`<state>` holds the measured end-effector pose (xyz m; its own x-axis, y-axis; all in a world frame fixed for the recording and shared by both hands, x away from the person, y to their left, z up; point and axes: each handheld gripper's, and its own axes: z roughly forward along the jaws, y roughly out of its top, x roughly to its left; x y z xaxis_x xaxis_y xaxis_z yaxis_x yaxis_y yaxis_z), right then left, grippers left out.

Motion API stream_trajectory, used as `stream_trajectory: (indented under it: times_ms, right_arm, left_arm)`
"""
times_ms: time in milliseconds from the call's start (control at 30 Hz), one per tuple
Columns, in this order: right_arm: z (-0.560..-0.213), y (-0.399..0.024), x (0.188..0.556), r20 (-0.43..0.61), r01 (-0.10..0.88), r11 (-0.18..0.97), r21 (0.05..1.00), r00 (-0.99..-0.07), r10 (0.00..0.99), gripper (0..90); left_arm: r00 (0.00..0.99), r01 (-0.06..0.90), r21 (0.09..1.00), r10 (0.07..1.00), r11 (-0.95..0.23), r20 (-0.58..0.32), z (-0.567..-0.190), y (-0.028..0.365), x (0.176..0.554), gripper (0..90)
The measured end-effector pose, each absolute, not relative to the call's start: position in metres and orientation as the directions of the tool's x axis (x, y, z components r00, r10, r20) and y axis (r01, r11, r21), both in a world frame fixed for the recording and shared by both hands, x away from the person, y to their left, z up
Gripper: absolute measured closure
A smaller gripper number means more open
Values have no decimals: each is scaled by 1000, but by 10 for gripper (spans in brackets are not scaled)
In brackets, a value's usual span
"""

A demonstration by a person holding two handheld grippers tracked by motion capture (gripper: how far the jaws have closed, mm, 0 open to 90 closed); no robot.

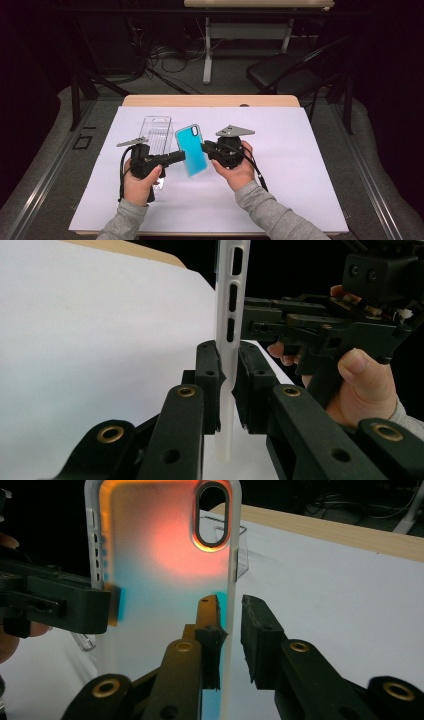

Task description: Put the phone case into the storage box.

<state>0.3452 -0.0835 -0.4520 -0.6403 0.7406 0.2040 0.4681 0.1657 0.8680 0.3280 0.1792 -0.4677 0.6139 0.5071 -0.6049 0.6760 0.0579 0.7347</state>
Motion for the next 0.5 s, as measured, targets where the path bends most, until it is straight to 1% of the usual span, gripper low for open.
stream_trajectory:
  times_ms: [500]
  right_arm:
    - [-450, -88, 344, 227, 459, 162, 874, -679, 699, 666]
  left_arm:
    - [640, 653, 756, 498, 50, -586, -465, 185, 327, 814]
